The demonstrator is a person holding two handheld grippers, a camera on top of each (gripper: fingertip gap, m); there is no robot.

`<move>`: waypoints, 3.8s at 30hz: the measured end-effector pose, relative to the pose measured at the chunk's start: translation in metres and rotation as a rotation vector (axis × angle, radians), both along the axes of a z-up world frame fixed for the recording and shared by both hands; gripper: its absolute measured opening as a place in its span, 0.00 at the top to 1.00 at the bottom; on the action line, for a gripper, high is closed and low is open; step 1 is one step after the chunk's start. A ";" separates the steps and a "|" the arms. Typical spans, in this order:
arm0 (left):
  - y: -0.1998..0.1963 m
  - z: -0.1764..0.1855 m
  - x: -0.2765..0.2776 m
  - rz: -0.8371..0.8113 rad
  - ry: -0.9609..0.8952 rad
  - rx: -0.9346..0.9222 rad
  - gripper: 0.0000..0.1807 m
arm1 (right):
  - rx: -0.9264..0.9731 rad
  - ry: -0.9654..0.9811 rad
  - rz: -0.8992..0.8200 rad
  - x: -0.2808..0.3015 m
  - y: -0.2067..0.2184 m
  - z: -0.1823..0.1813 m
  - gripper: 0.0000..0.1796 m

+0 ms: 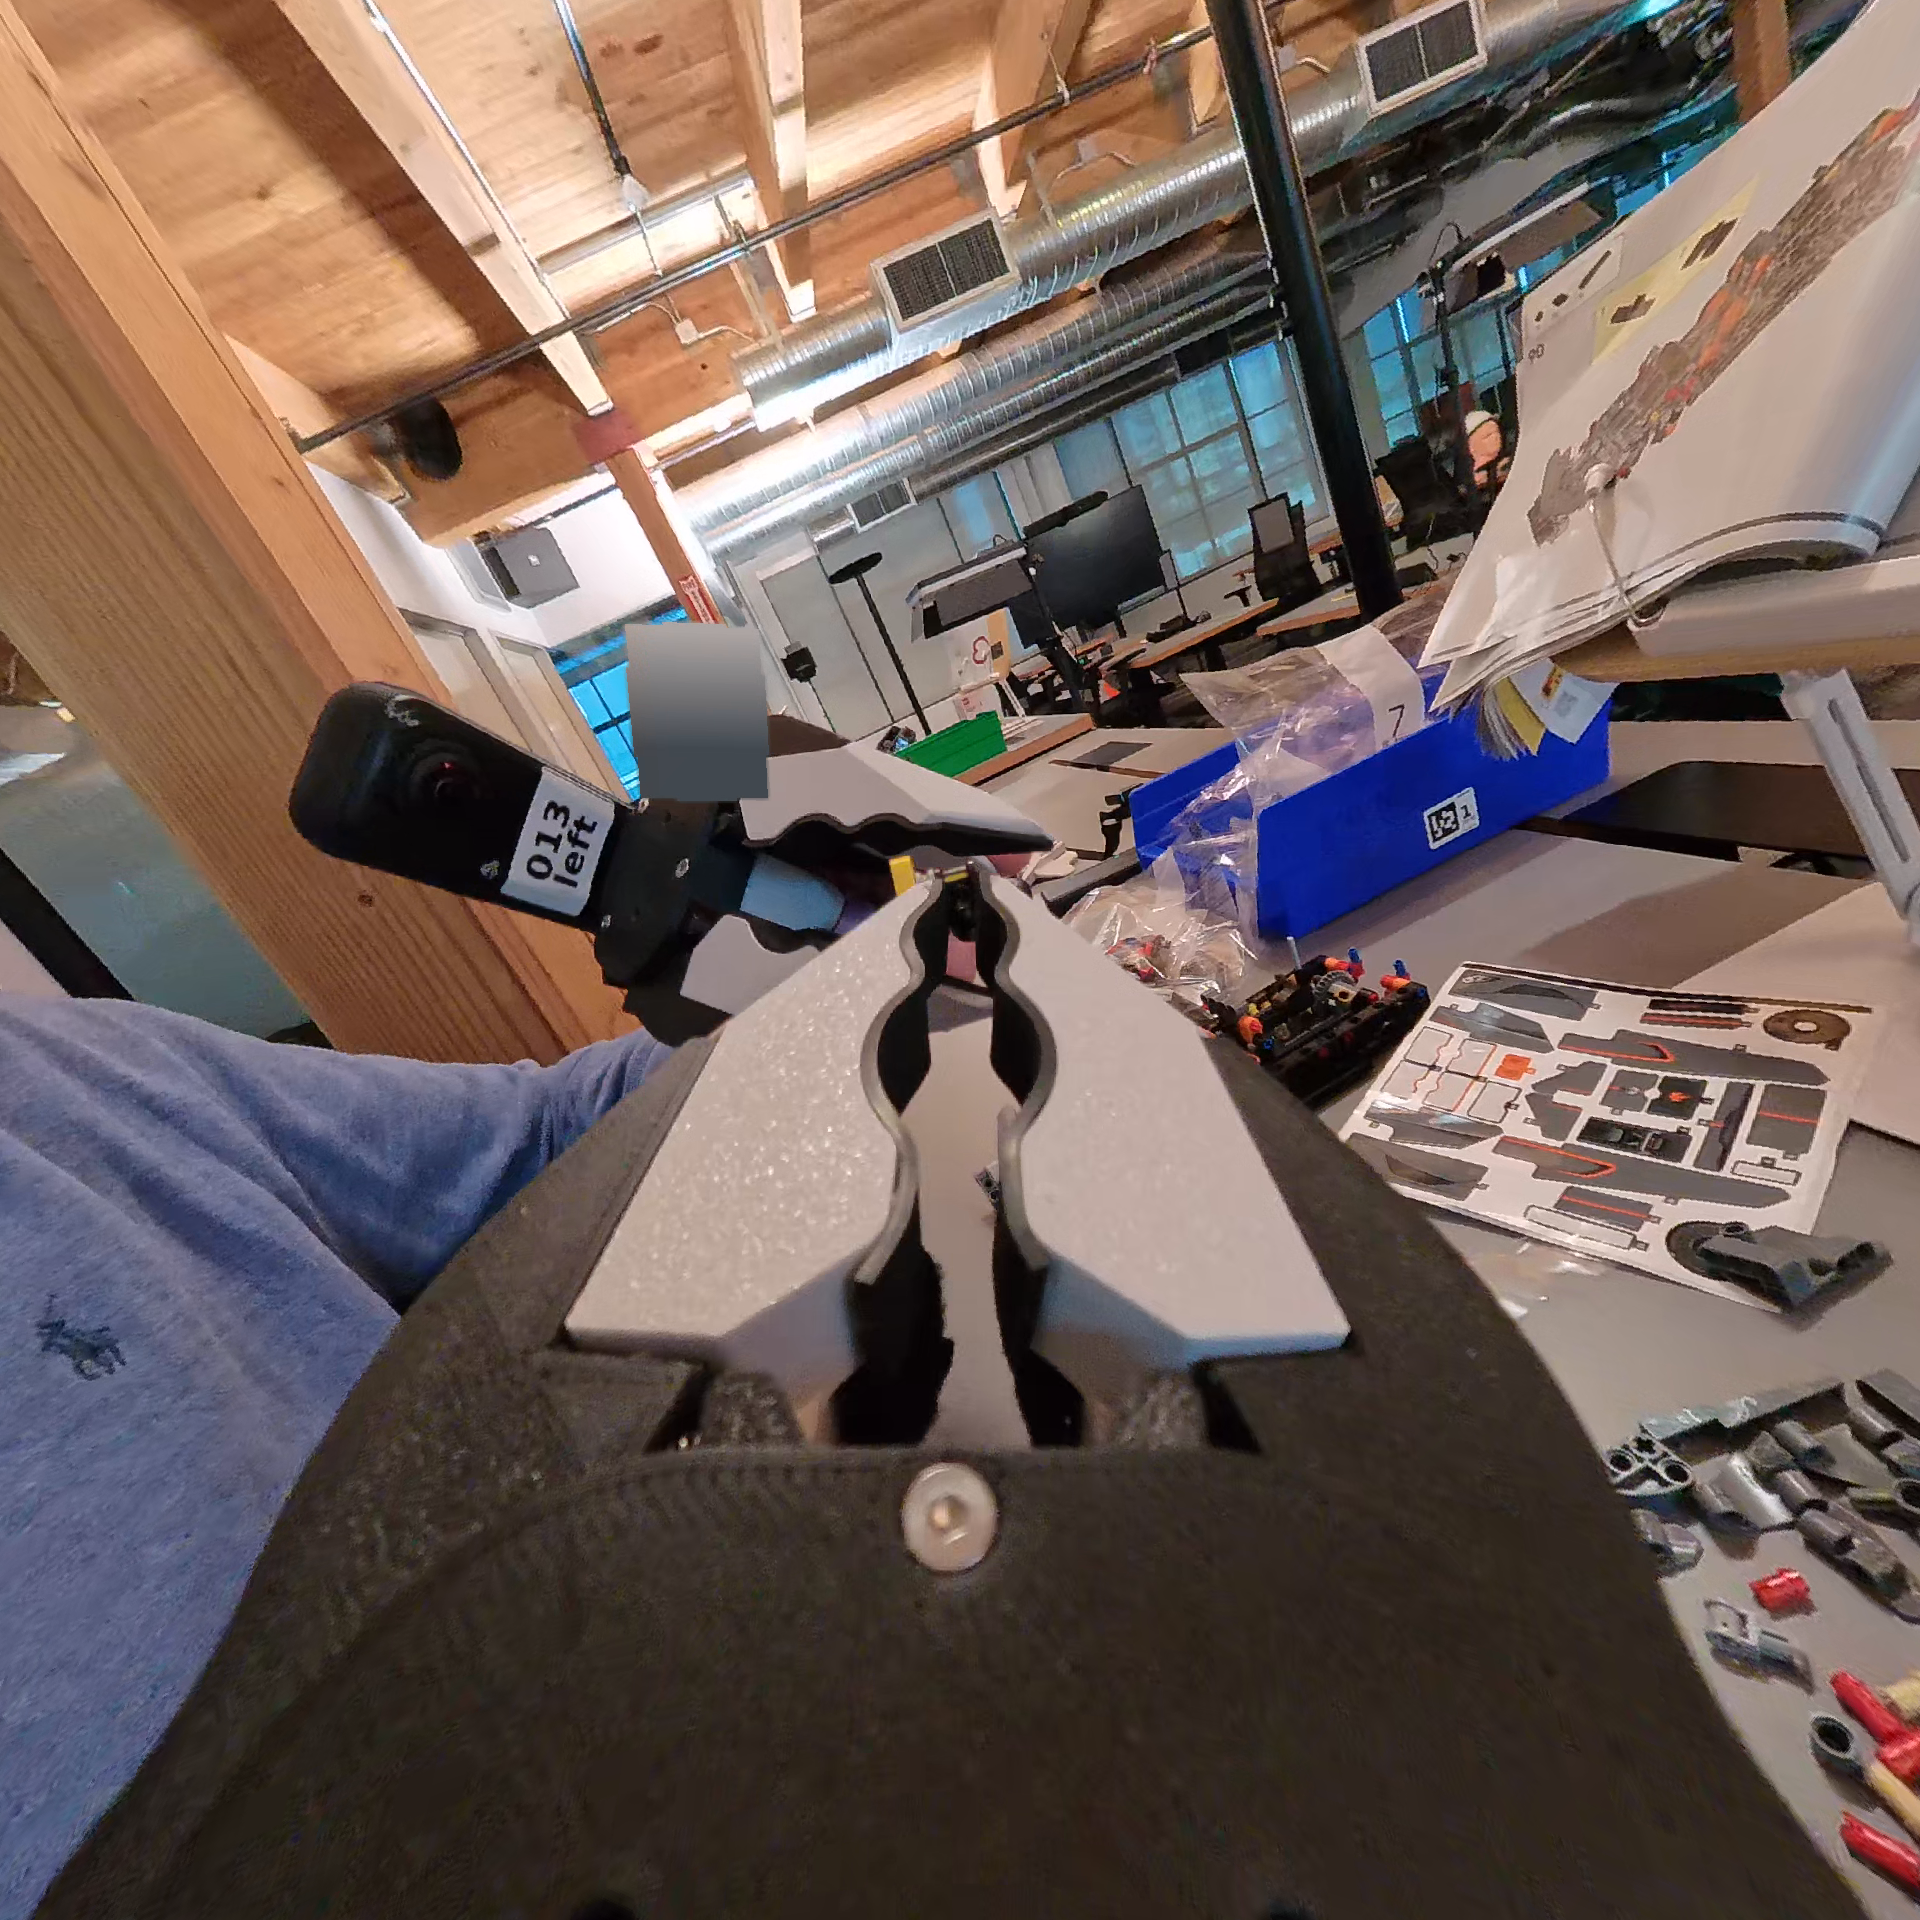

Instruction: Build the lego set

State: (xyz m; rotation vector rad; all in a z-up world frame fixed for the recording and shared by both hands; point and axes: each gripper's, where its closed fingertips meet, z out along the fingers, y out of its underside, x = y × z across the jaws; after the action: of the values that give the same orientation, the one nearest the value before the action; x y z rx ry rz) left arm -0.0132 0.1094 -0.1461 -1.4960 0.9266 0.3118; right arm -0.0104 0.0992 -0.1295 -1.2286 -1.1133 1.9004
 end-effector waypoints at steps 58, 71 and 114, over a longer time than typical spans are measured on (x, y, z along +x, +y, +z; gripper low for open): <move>-0.001 0.009 0.002 0.106 0.181 0.195 0.92 | -0.218 0.035 0.081 -0.005 -0.004 -0.003 0.99; -0.008 0.009 -0.014 0.139 0.177 0.175 0.92 | -0.224 0.017 0.051 -0.007 0.000 -0.007 0.98; -0.126 -0.058 -0.172 0.382 0.128 -0.062 0.92 | 0.805 -0.426 0.093 -0.117 -0.134 -0.111 0.77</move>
State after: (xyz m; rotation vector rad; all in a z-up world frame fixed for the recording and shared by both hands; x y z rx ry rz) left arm -0.1855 -0.0164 -0.2038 -1.7246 0.7505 0.6677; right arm -0.1276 -0.0343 -0.2410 -1.1130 -1.9298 1.0404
